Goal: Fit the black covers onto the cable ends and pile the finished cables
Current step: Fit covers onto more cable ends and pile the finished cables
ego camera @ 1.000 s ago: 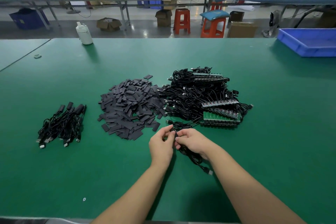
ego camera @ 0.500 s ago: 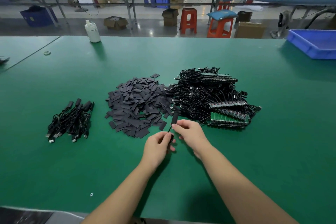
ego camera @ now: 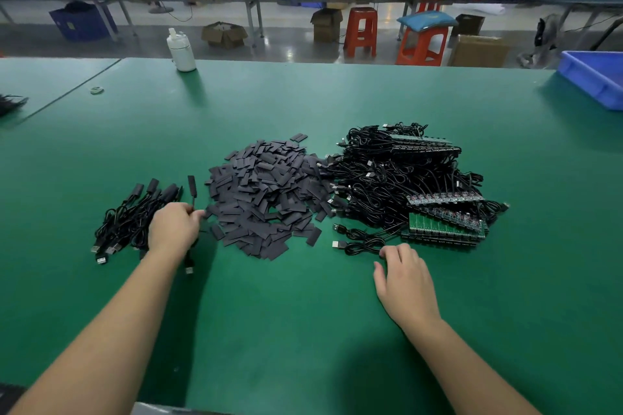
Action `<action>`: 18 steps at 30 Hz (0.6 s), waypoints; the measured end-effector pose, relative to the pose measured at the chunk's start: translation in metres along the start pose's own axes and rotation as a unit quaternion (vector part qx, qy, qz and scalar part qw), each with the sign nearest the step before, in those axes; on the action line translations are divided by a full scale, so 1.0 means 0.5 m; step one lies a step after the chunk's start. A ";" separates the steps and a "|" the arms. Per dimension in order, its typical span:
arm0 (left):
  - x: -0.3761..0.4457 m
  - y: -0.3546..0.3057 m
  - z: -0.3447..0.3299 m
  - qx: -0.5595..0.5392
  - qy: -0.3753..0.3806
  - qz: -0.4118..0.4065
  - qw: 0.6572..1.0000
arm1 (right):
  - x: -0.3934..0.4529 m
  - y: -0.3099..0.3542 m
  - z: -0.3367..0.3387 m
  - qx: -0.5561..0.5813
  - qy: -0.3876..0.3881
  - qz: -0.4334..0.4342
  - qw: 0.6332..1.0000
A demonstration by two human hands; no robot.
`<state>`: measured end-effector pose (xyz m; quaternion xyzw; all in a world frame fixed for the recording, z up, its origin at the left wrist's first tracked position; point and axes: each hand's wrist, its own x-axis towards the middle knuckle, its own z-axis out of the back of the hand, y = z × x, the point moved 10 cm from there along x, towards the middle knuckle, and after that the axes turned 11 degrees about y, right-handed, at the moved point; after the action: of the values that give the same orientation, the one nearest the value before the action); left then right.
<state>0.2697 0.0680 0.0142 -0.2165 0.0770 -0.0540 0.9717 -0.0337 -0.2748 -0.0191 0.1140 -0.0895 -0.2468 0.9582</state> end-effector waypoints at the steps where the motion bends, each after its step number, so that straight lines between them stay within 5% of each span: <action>1: 0.023 0.012 0.001 0.030 0.005 0.017 0.999 | 0.003 0.000 -0.006 -0.008 0.007 -0.002 1.000; 11: 0.114 0.073 0.031 0.135 -0.026 0.035 0.990 | 0.012 -0.012 -0.028 -0.021 0.031 -0.017 0.999; 15: 0.059 -0.028 0.050 0.105 -0.135 -0.084 0.982 | 0.012 -0.012 -0.031 -0.019 0.044 -0.016 0.999; 18: -0.024 -0.172 -0.002 0.054 -0.140 -0.203 0.968 | 0.010 -0.011 -0.029 -0.012 0.052 -0.018 0.998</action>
<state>0.2514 -0.0082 0.0520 -0.1806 -0.1082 -0.2233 0.9518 -0.0286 -0.2792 -0.0340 0.1169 -0.0344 -0.2592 0.9581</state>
